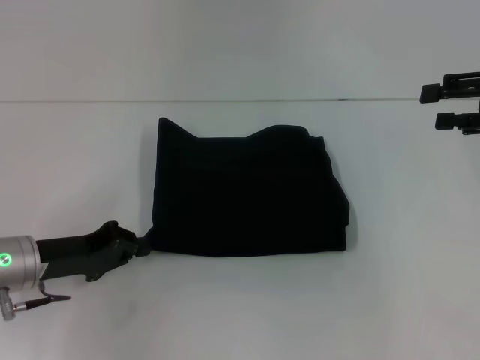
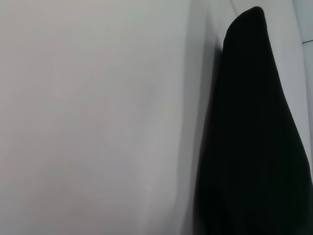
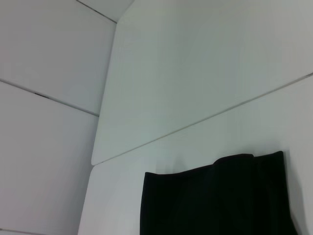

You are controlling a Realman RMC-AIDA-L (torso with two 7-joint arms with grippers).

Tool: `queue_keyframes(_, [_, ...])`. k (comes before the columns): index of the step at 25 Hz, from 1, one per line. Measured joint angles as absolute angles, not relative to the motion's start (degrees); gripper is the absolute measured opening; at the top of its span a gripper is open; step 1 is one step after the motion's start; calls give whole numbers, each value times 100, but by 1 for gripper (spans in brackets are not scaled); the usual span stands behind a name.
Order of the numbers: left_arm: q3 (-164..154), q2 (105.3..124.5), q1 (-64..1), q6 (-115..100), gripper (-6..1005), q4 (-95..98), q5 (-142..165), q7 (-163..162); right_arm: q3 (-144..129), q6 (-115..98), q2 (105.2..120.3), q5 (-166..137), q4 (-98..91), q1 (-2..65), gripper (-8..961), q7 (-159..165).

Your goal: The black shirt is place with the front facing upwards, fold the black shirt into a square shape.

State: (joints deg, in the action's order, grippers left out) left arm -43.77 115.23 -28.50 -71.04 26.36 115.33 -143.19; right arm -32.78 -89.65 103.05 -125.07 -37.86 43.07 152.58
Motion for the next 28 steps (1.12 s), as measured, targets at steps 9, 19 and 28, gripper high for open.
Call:
queue_keyframes(9, [-4245, 11265, -2739, -7932, 147, 2903, 11874, -14152, -3276, -8968, 10318, -12507, -3772, 4271, 728, 15116])
queue_keyframes(19, [-2570, 11152, -2664, -9662, 351, 3588, 11827, -10708, -3309, -9190, 10585, -12421, -3839, 4167, 729, 12216])
queue_keyframes(28, [-3731, 11097, -3359, -9173, 810, 3827, 11882, -10090, -3241, -8473, 11503, -12059, -3931, 3542, 729, 9250])
